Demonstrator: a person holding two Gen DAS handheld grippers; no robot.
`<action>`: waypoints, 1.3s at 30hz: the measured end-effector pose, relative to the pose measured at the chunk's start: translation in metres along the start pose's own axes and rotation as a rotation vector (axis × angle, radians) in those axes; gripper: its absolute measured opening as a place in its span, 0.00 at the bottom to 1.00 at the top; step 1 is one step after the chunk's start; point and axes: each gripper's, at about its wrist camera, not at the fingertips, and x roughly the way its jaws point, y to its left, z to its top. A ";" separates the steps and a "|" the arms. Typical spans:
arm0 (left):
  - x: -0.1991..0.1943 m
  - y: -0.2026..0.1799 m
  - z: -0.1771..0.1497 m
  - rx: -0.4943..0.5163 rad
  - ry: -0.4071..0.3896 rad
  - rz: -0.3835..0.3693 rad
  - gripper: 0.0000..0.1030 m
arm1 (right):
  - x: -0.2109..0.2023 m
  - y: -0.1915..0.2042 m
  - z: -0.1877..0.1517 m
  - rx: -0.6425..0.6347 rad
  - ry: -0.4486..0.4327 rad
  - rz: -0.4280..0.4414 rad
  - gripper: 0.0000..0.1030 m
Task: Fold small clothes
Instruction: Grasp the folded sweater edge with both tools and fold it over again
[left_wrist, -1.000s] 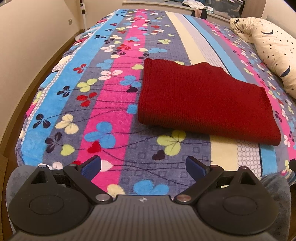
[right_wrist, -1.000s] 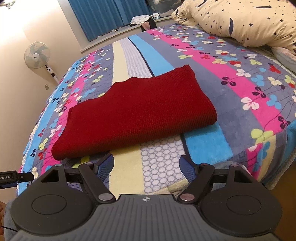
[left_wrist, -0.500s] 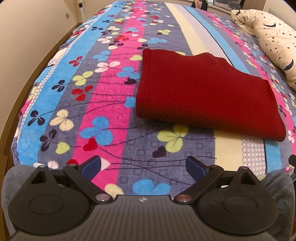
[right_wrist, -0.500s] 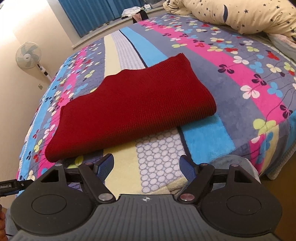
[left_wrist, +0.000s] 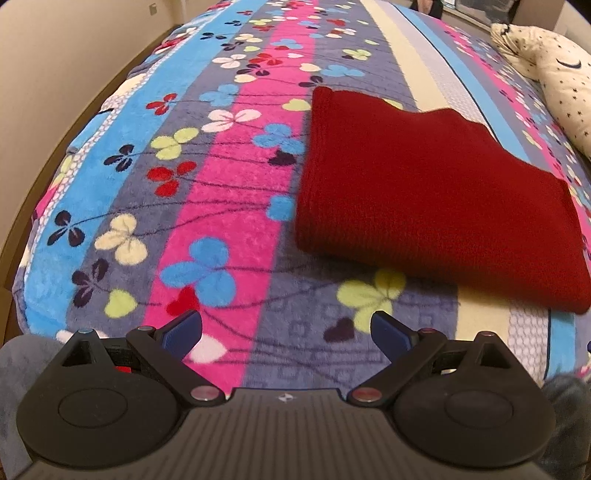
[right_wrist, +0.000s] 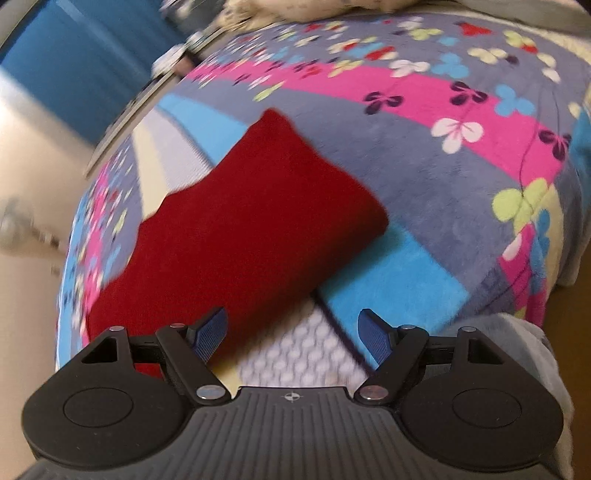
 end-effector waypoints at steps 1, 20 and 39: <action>0.003 0.000 0.004 -0.005 0.000 0.004 0.96 | 0.008 -0.004 0.005 0.032 -0.004 0.001 0.77; 0.067 0.032 0.050 -0.124 0.066 0.096 0.96 | 0.089 -0.045 0.048 0.297 -0.028 0.104 0.23; 0.122 0.060 0.050 -0.139 0.143 0.138 0.96 | 0.062 0.084 0.039 -0.261 -0.226 -0.250 0.16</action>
